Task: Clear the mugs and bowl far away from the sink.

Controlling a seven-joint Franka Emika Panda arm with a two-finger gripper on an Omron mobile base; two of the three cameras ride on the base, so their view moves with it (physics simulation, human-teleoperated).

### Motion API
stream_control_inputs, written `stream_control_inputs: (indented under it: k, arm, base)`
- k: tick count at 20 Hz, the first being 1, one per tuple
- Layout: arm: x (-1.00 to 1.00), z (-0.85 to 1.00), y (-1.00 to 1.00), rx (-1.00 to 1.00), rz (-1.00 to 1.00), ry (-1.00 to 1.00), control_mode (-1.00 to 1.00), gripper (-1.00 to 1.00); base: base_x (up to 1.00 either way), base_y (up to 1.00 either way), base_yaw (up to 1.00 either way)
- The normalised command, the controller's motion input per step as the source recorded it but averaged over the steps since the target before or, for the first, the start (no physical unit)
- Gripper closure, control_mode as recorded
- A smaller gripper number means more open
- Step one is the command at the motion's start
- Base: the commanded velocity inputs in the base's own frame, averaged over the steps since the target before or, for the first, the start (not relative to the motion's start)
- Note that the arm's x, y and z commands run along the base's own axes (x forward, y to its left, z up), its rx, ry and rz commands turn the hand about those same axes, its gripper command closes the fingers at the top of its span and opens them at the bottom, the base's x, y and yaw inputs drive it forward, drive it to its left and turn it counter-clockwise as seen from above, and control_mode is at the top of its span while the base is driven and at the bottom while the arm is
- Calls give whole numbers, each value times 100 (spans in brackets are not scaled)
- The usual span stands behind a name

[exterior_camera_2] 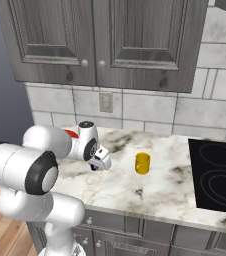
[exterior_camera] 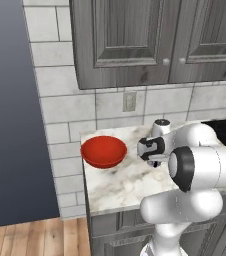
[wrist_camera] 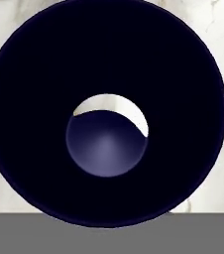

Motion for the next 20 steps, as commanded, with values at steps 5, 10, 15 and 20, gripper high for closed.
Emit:
stream_control_inputs:
  k: [5,10,15,20]
  arm:
    - [0,-16,0,0,0,1,-100,100]
    - [0,0,0,0,0,0,-100,-100]
    - [0,0,0,0,0,0,-100,-100]
    - [-10,37,0,0,1,-6,-100,-100]
  base:
    - [0,0,0]
    - [0,0,0]
    - [0,0,0]
    - [0,0,0]
